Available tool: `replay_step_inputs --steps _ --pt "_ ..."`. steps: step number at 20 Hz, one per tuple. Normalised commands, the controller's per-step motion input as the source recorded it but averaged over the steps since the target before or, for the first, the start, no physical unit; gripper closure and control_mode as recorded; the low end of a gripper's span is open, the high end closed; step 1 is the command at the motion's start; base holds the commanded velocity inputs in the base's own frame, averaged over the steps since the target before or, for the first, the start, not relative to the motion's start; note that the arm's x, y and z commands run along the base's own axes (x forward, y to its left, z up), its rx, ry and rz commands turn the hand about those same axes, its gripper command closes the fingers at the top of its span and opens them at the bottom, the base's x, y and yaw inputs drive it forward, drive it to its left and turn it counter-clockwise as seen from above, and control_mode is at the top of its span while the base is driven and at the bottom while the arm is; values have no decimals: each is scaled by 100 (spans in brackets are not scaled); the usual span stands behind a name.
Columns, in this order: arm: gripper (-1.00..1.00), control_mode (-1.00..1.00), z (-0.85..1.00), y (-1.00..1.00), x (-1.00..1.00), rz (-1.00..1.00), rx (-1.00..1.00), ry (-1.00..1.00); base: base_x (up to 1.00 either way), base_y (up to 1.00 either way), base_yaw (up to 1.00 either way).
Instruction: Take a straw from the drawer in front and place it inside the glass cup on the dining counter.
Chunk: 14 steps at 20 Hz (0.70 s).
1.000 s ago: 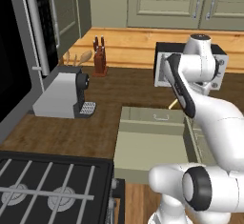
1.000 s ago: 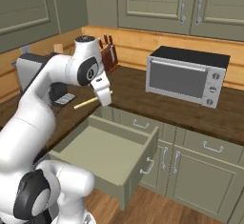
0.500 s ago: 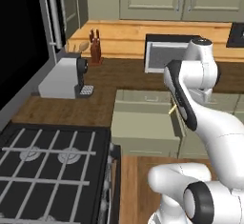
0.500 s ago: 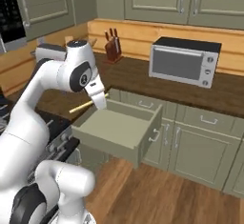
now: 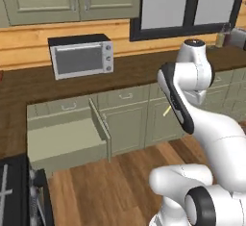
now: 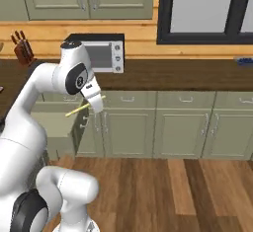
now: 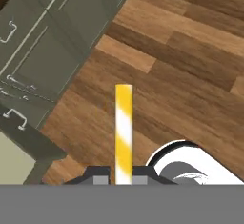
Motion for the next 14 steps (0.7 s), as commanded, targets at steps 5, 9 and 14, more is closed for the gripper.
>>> replay_step_inputs --steps 5,9,14 --pt "100 100 0 0 0 0 0 0 0 -66 -80" --pt "100 100 0 0 0 0 0 0 0 -72 -79" --pt "100 100 0 0 0 0 0 0 0 -68 -79"
